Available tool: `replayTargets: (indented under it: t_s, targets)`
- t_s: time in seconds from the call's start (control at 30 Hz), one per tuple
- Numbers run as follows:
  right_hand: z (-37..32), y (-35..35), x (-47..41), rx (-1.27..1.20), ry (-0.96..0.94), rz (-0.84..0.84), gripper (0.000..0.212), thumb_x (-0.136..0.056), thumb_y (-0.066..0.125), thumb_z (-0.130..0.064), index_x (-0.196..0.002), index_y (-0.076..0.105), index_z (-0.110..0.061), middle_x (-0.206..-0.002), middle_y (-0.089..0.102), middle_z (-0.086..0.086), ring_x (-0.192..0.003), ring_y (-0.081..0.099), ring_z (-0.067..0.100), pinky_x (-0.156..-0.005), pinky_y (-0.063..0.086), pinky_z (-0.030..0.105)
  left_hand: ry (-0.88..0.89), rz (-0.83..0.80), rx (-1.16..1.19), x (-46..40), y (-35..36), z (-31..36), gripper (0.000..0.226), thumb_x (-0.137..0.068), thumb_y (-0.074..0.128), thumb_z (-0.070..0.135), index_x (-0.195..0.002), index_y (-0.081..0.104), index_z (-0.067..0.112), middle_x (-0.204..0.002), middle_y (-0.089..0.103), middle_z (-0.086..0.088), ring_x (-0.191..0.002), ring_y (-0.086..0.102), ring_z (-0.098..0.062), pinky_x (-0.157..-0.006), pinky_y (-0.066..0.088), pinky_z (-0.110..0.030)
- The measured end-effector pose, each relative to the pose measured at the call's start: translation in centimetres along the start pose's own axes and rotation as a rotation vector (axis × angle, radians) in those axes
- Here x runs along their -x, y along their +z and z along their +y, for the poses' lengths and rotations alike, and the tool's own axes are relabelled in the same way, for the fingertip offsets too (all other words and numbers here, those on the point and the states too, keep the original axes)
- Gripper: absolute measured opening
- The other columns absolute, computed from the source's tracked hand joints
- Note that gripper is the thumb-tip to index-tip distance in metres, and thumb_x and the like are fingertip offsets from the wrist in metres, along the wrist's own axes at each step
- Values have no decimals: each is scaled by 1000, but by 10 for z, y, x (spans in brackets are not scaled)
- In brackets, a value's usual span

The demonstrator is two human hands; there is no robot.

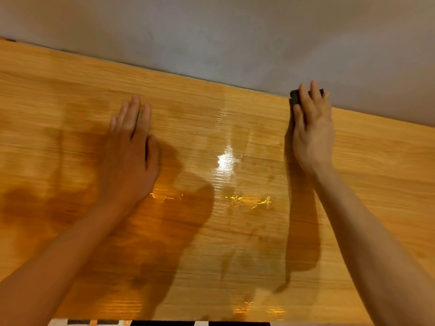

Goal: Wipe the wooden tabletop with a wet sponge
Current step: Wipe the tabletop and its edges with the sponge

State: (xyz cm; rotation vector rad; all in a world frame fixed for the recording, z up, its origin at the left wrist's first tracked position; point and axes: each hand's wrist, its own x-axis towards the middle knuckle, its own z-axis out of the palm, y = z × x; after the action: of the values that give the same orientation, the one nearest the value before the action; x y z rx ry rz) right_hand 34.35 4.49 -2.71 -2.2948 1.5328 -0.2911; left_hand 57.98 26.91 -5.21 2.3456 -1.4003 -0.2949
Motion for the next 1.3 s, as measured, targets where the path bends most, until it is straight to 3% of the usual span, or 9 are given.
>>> replayTargets:
  t_s: [0.23, 0.33, 0.47, 0.7, 0.93, 1.17, 1.3]
  targets:
    - [-10, 6, 120, 109, -182, -92, 47, -103, 30, -22, -149, 28, -10, -159, 18, 8, -149, 3, 27, -123, 6, 45, -4, 42, 9, -1, 3, -1, 57, -106, 27, 27, -158, 25, 3, -167, 18, -16, -156, 13, -30, -126, 0, -33]
    - [-12, 10, 73, 141, -192, -113, 48, -104, 28, -21, -148, 26, -1, -159, 11, 20, -148, 5, 35, -121, 13, 47, -12, 36, -9, 0, 2, -1, 58, -105, 28, 27, -157, 26, 2, -166, 18, -17, -155, 14, -30, -127, 3, -37]
    - [-30, 21, 7, 96, -38, -25, 47, -105, 25, -22, -149, 25, -5, -159, 13, 16, -147, 6, 37, -120, 12, 47, 2, 37, -48, -2, 1, -1, 57, -104, 30, 24, -157, 27, 2, -166, 19, -17, -155, 16, -30, -126, 6, -39]
    - [-8, 10, 119, 144, -383, -180, 46, -104, 33, -20, -149, 29, -10, -159, 17, 14, -149, 5, 32, -119, 18, 51, -23, 40, -6, -1, -1, 2, 57, -104, 33, 25, -156, 30, 3, -166, 21, -15, -155, 18, -30, -128, 11, -43]
    - [-56, 29, 8, 13, -195, -103, 46, -105, 28, -23, -149, 29, -11, -159, 17, 10, -149, 4, 30, -123, 3, 40, -15, 40, 3, 1, -3, 3, 57, -104, 35, 26, -156, 31, 3, -165, 21, -17, -155, 18, -30, -127, 13, -45]
    - [-40, 23, 121, 28, -438, -217, 46, -104, 35, -21, -149, 30, -12, -159, 19, 8, -149, 7, 25, -123, 10, 43, -45, 58, 18, -2, -4, 8, 57, -103, 43, 25, -155, 34, 3, -164, 24, -18, -154, 21, -31, -128, 13, -41]
    - [-60, 31, 60, 66, -392, -185, 46, -105, 29, -25, -149, 29, -12, -159, 18, 9, -149, 7, 27, -123, 5, 39, -44, 57, 31, -1, -5, 8, 58, -102, 44, 24, -155, 33, 3, -164, 24, -18, -154, 20, -31, -128, 12, -41]
